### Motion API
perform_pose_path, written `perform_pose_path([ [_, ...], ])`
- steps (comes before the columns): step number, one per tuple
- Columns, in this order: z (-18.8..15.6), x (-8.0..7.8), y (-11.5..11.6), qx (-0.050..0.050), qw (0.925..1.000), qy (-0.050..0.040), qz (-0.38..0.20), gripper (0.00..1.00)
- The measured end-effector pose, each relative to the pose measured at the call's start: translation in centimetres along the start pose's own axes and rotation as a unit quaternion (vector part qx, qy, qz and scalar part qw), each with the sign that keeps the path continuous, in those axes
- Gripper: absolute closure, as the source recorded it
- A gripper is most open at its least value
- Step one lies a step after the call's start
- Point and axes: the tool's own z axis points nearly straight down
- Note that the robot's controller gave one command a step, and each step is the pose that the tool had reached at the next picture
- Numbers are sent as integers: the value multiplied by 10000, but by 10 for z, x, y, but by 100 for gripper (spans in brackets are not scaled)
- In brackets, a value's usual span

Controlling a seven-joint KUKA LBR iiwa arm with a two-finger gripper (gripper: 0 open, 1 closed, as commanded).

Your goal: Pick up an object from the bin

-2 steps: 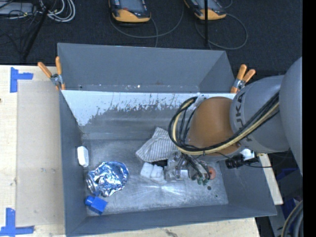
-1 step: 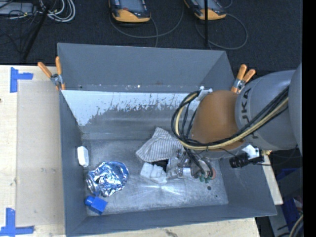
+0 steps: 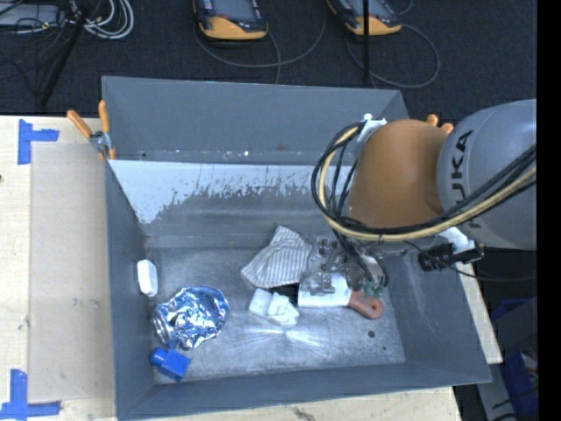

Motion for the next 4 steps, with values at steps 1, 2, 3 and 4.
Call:
perform_pose_path([
  [1,-43,12,-16,1,9969,-8,-784,100],
  [2,75,-12,-6,-4,9985,-37,-546,0],
  [3,97,-18,-2,-6,9993,4,-386,100],
  [4,97,-18,-2,-6,9992,3,-387,100],
])
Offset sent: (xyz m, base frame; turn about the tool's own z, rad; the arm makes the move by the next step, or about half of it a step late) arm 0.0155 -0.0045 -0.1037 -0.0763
